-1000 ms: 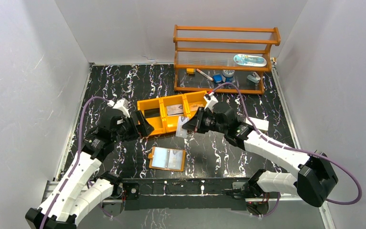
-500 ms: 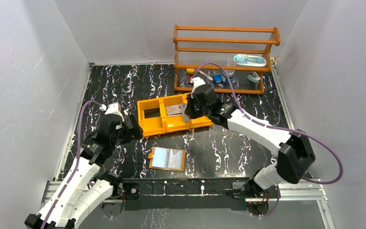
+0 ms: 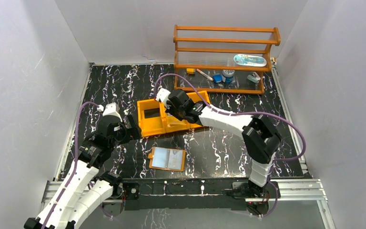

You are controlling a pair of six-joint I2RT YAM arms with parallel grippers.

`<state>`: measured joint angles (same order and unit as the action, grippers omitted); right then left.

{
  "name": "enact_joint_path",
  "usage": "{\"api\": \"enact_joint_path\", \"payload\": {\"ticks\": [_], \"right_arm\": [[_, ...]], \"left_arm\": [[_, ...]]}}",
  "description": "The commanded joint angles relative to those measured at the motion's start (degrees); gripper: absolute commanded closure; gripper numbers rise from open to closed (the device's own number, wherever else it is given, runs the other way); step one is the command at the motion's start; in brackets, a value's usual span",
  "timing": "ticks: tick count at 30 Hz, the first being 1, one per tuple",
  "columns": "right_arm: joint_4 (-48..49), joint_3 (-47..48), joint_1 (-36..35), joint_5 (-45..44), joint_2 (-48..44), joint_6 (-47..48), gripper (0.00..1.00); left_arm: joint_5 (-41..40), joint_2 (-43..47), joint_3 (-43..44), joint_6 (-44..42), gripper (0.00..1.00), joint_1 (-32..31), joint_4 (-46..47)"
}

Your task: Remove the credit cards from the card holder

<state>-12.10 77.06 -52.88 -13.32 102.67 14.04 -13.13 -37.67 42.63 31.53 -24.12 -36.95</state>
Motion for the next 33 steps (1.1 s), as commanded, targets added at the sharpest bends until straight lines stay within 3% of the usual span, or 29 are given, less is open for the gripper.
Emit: {"api": "enact_joint_path", "payload": {"ticks": [1,23,33], "right_arm": [[3.73,5.18,0.15,-2.73,2.01,12.02,1.0],[12.36,8.64,0.36,-9.68,13.81,31.89,0.98],[14.57,7.9,0.41,-11.34,16.73,33.39,0.95]], "left_arm": [[-1.11,0.52,0.22,-0.28,0.02,0.04,-0.33],[-4.87,7.33,-0.05,0.62,0.02,0.53,-0.91],[-5.18,7.8,-0.09,0.68,0.02,0.92,-0.93]]}}
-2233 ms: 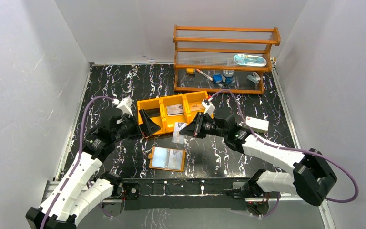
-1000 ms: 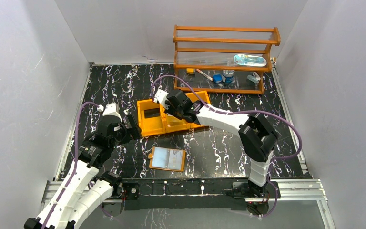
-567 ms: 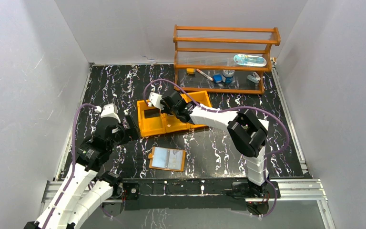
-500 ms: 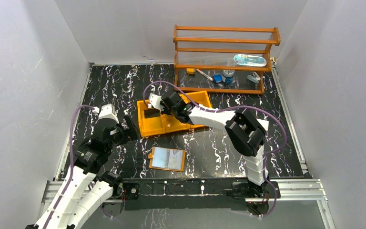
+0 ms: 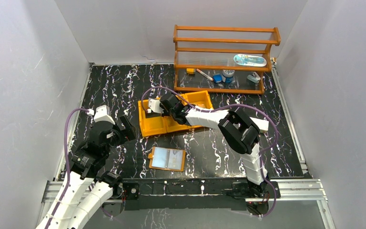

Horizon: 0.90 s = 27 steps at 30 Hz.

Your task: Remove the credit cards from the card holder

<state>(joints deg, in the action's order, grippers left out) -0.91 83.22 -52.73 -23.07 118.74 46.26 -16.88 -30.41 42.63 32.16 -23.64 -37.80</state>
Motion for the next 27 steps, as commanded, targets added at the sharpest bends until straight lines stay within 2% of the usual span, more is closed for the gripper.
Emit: {"api": "enact_joint_path", "payload": {"ticks": [1,5,16,26,27], "right_arm": [[3.52,1.69,0.25,-1.39,0.89,0.87,0.95],[3.03,1.82,0.27,-0.78,0.93,-0.87,0.86],[1.54,0.15,0.52,0.38,0.26,-2.36,0.73],[1.54,-1.51,0.59,0.35,0.71,-1.79,0.73],[1.82,-1.57,0.61,-0.02,0.78,-1.79,0.69]], "left_arm": [[-1.44,0.46,-0.11,0.09,0.02,0.51,-0.03],[-1.19,0.23,-0.18,0.0,0.02,0.57,0.07],[0.19,-0.94,-0.4,-0.69,0.02,0.87,0.8],[0.86,-1.39,-0.56,-0.96,0.02,1.05,1.12],[0.88,-1.52,-0.54,-1.02,0.02,1.01,1.19]]}}
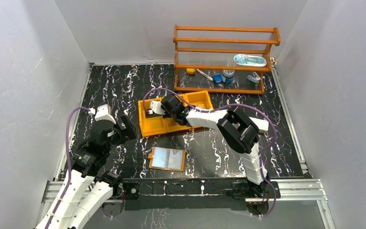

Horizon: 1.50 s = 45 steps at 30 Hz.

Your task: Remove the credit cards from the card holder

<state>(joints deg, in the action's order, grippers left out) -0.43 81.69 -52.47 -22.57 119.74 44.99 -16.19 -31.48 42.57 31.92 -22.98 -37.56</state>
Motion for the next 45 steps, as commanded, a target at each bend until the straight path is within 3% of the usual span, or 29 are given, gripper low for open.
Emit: {"api": "enact_joint_path", "payload": {"ticks": [1,19,34,39,43,45], "right_arm": [[1.54,-0.19,0.39,-0.81,-0.14,-0.52,0.65],[-0.93,-0.3,1.27,1.26,-2.26,-8.01,0.52],[-0.37,-0.73,1.76,1.54,-5.79,-14.41,0.49],[0.19,-0.87,1.75,2.6,-11.19,-22.08,0.48],[1.26,-5.33,1.76,4.28,-19.15,-35.36,0.46],[1.92,-9.33,1.76,3.31,-24.83,-44.39,0.4]], "left_arm": [[0.34,-0.54,-0.59,-0.8,0.02,0.39,0.95],[1.77,-1.73,-0.56,-1.43,0.02,0.83,1.5],[2.64,-2.42,-0.67,-1.69,0.02,0.88,1.62],[3.26,-2.78,-0.56,-1.9,0.02,0.83,1.63],[3.81,-3.05,-0.56,-1.95,0.02,0.91,1.66],[4.18,-3.22,-0.62,-2.0,0.02,0.92,1.83]]}}
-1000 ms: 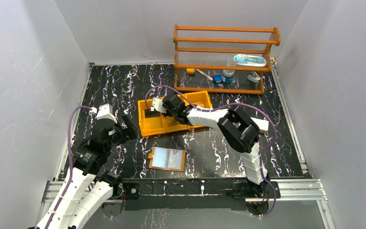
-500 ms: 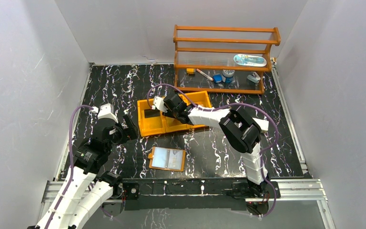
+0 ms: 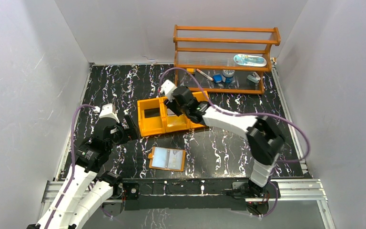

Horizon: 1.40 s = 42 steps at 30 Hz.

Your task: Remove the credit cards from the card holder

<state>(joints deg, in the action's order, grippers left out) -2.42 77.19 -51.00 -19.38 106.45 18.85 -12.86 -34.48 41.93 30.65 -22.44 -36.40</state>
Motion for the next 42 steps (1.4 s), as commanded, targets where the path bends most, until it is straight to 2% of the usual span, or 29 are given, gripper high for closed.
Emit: {"api": "enact_joint_path", "payload": {"ticks": [1,4,7,11,13,17,20,22,27,42], "right_arm": [[2.9,-6.21,0.34,-1.11,-13.63,-23.5,0.38],[-5.41,-8.58,0.41,-1.47,-18.81,-39.88,0.34],[-12.06,-11.77,0.38,7.24,-22.38,-50.3,0.33],[-10.0,-21.83,0.42,15.72,-27.93,-63.77,0.37],[-7.92,-26.39,0.38,18.3,-30.67,-68.8,0.38],[-3.43,-33.63,0.01,22.67,-34.77,-76.37,0.41],[1.49,-39.13,-0.97,25.12,-36.47,-81.18,0.44],[4.0,-41.94,-1.91,25.96,-36.9,-83.68,0.47],[7.87,-44.06,-5.19,26.14,-34.66,-86.65,0.48],[11.01,-41.65,-6.56,29.58,-26.16,-87.26,0.5]], "left_arm": [[1.17,-0.31,-0.03,-0.77,0.02,0.38,0.77],[2.25,-0.71,-0.25,-1.1,0.02,0.32,1.2],[4.17,-1.23,-0.67,-1.5,0.02,0.38,2.0],[9.23,-2.76,-1.72,-2.34,0.02,0.38,4.33],[11.63,-4.05,-2.93,-0.1,0.02,0.38,6.46],[27.88,-8.93,-5.55,4.77,0.03,0.38,12.49],[40.02,-14.52,-7.41,8.08,0.11,0.38,16.01],[44.45,-17.3,-8.14,8.52,0.17,0.22,16.7],[44.92,-19.94,-9.93,9.82,0.27,-0.43,15.98],[34.81,-29.41,-11.76,8.98,0.3,-6.13,13.38]]}}
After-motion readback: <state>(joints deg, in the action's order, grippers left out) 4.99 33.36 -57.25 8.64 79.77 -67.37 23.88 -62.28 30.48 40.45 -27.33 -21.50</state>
